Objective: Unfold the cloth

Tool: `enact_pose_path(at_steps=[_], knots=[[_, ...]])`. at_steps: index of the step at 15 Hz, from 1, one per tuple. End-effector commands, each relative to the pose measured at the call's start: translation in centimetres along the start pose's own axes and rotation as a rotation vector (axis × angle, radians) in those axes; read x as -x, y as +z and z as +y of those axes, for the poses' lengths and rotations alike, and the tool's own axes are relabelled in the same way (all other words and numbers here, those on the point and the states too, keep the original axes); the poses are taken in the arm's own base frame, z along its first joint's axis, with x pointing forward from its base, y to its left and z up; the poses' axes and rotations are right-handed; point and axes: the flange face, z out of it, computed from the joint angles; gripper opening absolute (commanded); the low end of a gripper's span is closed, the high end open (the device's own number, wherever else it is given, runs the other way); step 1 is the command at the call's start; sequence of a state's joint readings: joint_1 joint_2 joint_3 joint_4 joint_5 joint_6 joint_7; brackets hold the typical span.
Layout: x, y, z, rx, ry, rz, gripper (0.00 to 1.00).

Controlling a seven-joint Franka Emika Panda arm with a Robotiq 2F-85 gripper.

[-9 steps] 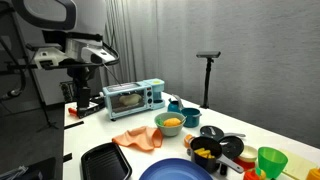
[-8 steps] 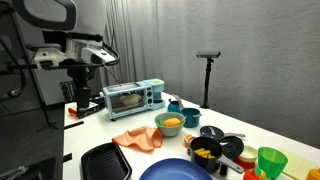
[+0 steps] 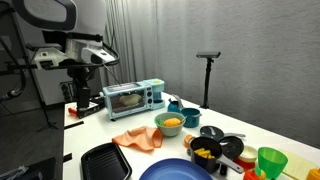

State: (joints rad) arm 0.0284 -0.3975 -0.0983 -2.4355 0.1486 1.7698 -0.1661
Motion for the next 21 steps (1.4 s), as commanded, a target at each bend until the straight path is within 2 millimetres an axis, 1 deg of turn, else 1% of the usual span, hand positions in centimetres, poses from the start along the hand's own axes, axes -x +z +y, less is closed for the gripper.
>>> enact_pose_path(at_steps=[1,7,9,12,16,18,21], knots=[[0.0,0.0,0.0,0.000,0.000,-0.001,1.00],[0.0,0.0,0.0,0.000,0.000,-0.001,1.00],[-0.9,0.3,0.3,-0.001,0.016,0.036,1.00],[-2.9,0.6,0.9,0.020,0.043,0.134,1.00],[-6.4,0.4,2.9,0.041,0.069,0.280,1.00],[-8.5,1.2,3.7,0.042,0.082,0.322,1.00],[-11.5,3.4,4.2,0.032,0.074,0.337,1.00]])
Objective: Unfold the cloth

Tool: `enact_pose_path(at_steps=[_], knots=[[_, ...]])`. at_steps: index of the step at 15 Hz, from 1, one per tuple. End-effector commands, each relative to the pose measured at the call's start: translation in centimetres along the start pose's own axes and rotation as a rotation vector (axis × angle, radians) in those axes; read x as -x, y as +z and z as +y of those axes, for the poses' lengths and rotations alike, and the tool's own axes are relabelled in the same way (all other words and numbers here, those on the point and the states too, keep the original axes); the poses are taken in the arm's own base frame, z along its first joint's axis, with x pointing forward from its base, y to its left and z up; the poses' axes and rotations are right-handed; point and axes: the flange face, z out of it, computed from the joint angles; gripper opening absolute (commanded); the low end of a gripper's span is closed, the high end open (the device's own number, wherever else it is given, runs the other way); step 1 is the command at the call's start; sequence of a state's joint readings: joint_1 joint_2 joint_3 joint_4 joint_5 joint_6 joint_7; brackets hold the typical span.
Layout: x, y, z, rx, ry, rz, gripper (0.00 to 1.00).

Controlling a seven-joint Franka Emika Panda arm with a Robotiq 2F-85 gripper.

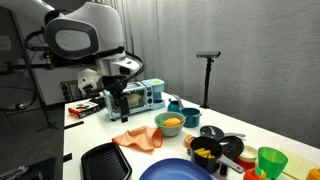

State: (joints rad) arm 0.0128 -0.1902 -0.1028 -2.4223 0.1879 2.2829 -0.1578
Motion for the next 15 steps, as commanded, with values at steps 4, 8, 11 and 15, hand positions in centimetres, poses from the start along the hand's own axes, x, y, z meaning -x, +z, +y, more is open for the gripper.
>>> enact_pose_path(at_steps=[4,8,11,15], knots=[[-5.6,6.7,0.7,-0.012,-0.002,0.020,1.00],[-7.8,10.0,0.4,-0.008,-0.010,-0.006,1.00],[-8.7,12.6,0.8,0.001,0.002,-0.043,1.00],[-9.3,15.8,1.7,0.015,0.029,-0.075,1.00]])
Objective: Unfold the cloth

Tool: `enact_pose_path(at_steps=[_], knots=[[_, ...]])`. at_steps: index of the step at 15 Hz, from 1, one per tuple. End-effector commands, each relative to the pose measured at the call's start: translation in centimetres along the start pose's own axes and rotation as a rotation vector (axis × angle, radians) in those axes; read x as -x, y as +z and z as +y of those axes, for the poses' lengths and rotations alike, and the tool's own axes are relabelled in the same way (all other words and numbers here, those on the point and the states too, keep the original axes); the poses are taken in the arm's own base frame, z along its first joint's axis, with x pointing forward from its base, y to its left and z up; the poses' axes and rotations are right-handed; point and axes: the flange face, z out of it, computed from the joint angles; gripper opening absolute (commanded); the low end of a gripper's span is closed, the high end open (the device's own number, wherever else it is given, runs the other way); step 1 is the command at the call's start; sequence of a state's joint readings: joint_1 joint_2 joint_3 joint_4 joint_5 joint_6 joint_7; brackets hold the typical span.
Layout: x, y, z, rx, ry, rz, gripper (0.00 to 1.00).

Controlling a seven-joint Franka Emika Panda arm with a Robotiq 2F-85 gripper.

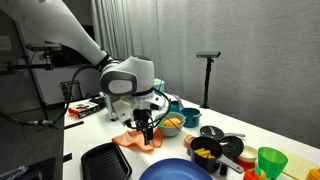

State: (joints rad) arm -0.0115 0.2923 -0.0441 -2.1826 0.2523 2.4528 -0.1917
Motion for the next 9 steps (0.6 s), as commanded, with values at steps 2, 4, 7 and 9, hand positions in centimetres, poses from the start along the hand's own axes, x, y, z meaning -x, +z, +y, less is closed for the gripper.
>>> enact_pose_path(at_steps=[2,4,7,9], knots=[[-1.6,3.2,0.8,0.007,0.013,-0.020,1.00],[-1.9,4.6,0.7,0.018,0.002,-0.035,1.00],[-2.7,5.4,0.1,0.035,-0.019,-0.006,1.00],[-3.3,5.5,-1.1,0.037,-0.051,0.030,1.00]])
